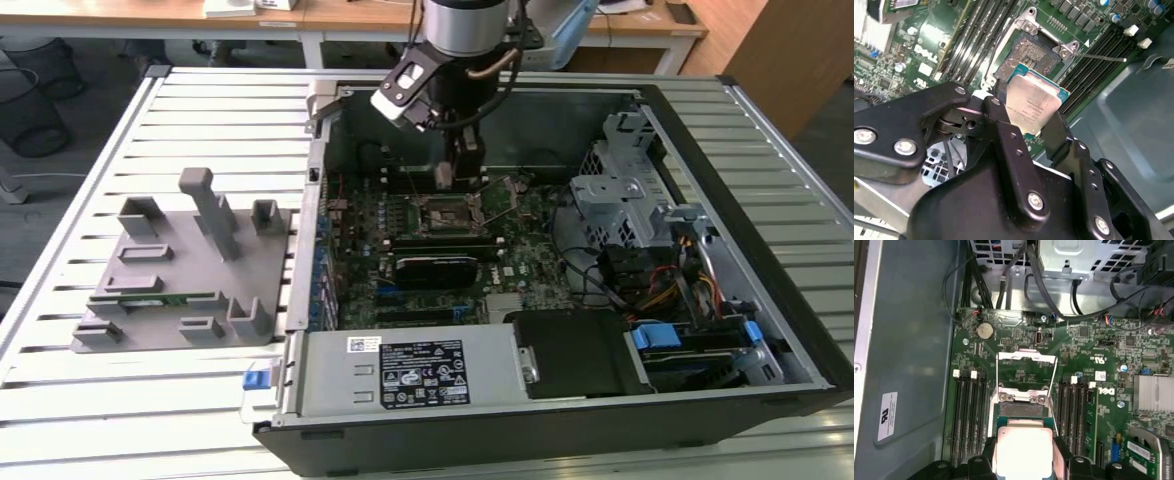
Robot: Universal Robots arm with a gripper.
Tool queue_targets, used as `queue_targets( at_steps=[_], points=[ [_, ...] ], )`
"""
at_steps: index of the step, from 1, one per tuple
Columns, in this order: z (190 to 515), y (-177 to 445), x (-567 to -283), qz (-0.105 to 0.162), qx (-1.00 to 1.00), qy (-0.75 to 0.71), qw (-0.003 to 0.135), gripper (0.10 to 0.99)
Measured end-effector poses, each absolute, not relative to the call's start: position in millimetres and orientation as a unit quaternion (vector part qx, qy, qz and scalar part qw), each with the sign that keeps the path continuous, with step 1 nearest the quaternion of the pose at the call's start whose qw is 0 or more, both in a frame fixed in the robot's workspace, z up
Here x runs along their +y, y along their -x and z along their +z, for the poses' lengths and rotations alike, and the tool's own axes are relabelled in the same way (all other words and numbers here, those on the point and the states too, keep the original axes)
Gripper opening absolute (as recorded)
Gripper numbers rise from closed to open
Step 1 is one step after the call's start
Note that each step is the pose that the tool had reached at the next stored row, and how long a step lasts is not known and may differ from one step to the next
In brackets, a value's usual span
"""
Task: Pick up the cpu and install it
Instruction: 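Place the cpu into insertion slot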
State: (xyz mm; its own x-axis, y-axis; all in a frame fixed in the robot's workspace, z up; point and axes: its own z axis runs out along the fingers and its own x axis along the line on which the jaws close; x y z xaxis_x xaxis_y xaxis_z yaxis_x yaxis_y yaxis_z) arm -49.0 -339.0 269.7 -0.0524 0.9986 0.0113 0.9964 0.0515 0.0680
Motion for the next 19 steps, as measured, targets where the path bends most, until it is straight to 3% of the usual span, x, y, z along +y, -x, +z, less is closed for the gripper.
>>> queue_targets(
  at_steps=[19],
  points=[
    [236.5, 51.1, -337.4, 0.028, 0.715, -0.698, 0.02, 0.529]
  ],
)
